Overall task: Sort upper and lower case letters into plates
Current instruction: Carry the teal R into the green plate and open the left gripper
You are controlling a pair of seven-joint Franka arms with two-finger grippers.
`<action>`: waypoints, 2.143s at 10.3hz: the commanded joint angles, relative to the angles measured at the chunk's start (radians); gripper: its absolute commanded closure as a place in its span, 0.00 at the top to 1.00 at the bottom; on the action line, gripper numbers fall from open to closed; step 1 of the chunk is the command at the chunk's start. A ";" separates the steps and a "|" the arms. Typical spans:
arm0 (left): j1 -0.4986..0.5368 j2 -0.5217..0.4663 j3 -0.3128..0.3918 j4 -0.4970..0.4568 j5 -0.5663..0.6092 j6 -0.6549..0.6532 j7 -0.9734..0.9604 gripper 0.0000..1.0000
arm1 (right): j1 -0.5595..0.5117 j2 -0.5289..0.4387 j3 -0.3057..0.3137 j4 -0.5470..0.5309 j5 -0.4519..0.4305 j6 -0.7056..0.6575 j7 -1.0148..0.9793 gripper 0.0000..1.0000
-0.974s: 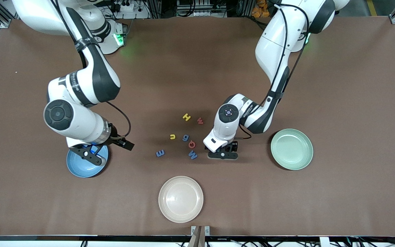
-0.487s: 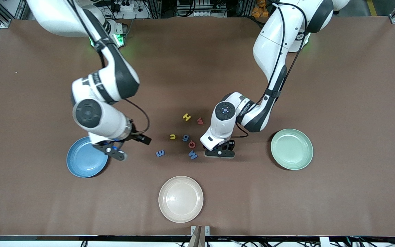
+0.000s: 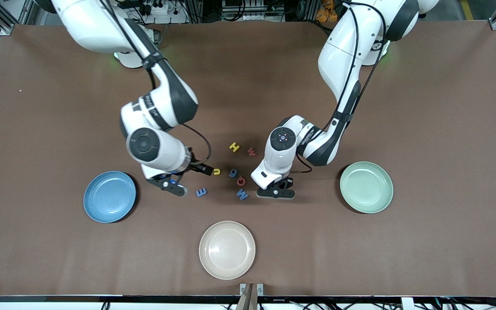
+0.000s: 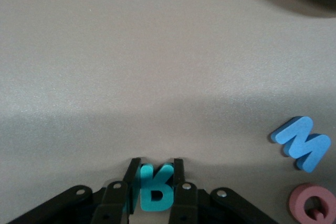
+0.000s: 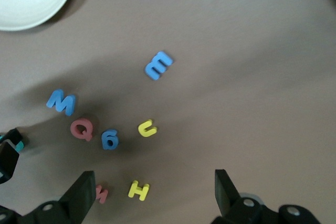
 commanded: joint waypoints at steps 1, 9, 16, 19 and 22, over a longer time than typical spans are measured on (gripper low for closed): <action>-0.003 0.003 0.007 0.003 0.028 -0.066 -0.023 0.08 | 0.020 0.027 -0.006 -0.021 -0.011 0.055 -0.006 1.00; 0.197 -0.163 -0.001 0.000 0.014 -0.471 0.447 0.04 | 0.072 0.122 -0.012 -0.023 -0.022 0.160 0.010 1.00; 0.363 -0.189 -0.001 -0.092 0.027 -0.510 0.824 0.09 | 0.242 0.242 -0.123 0.034 -0.037 0.237 0.185 1.00; 0.376 -0.207 -0.001 -0.121 0.027 -0.513 0.813 1.00 | 0.241 0.247 -0.121 0.034 -0.029 0.269 0.222 1.00; 0.370 -0.216 -0.033 -0.115 -0.010 -0.516 0.705 1.00 | 0.239 0.256 -0.121 0.040 -0.008 0.309 0.311 1.00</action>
